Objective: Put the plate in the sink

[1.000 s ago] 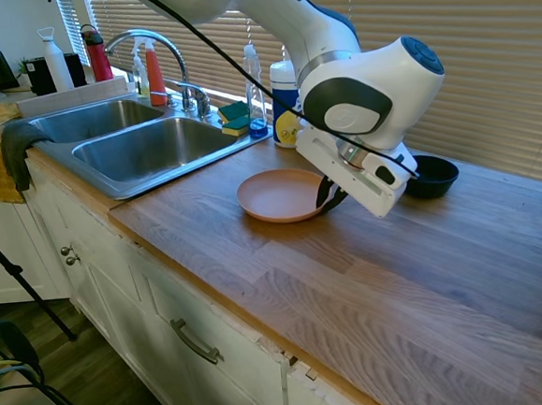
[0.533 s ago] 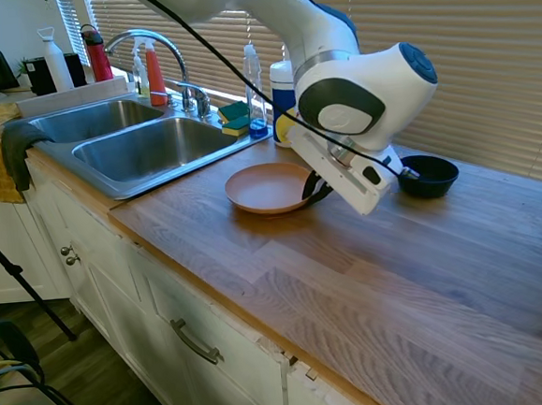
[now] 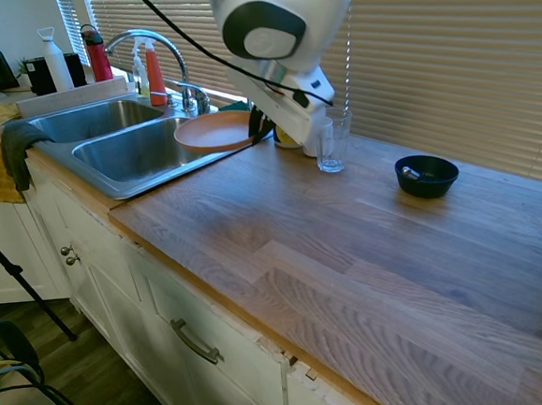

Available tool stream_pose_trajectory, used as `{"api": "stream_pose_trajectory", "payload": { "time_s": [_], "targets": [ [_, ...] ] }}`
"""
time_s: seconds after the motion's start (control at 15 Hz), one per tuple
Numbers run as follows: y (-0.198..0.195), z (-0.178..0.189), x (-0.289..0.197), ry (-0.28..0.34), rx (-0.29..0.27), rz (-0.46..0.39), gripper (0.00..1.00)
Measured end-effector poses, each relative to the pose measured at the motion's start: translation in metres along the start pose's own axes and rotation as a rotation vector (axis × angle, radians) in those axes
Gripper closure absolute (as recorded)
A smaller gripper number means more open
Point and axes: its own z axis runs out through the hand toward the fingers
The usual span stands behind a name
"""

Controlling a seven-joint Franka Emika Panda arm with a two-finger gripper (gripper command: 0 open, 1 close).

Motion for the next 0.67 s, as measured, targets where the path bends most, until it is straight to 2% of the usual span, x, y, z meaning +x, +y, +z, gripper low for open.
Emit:
{"api": "stream_pose_trajectory", "payload": {
  "time_s": [0.33, 0.53, 0.67],
  "targets": [
    [-0.07, 0.039, -0.065, 0.034, -0.029, 0.046, 1.0],
    [-0.083, 0.041, -0.073, 0.066, -0.049, 0.026, 1.0],
    [-0.111, 0.056, -0.096, 0.084, -0.052, -0.011, 1.0]
  ]
}}
